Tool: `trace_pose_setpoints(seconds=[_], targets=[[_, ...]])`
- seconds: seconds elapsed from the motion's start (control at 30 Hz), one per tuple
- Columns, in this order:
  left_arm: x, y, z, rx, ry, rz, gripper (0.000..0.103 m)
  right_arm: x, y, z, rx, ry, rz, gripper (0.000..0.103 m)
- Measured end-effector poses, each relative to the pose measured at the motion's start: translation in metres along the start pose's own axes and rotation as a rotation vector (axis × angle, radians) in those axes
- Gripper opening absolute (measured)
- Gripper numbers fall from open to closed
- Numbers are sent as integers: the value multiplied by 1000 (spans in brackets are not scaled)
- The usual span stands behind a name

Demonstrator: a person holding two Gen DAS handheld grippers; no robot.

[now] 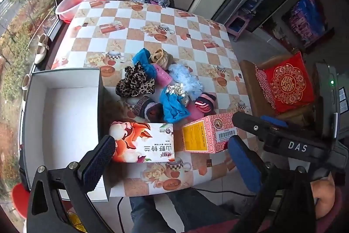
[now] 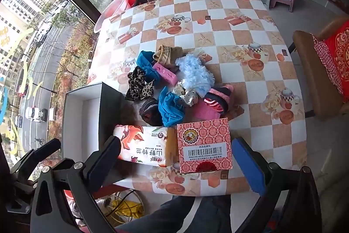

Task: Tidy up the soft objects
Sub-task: 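Move both tools toward the pile of soft items on the table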

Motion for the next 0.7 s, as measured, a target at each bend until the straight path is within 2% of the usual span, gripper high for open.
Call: trace_pose_setpoints(seconds=[0.23,0.43,0.7], targets=[[5,6,4,18,77,30,103,4,-4,-1,9,-2,15,102],[1,13,12,-34,116,-7,103,-3,-19,-2,9,10,22,102],[-23,9,26,-72,105,-74,103,-25,-41,16,-36,73,-5,102]])
Point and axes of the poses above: each gripper's, at about its wrist camera, not at the fingertips, and z roughly the way its jaws point, y to its left, x to its underside, the point moved 2 cm from there along z, roughly the way its jaws point, and after that the axes turned 3 degrees about -x, right-handed, at the moved point
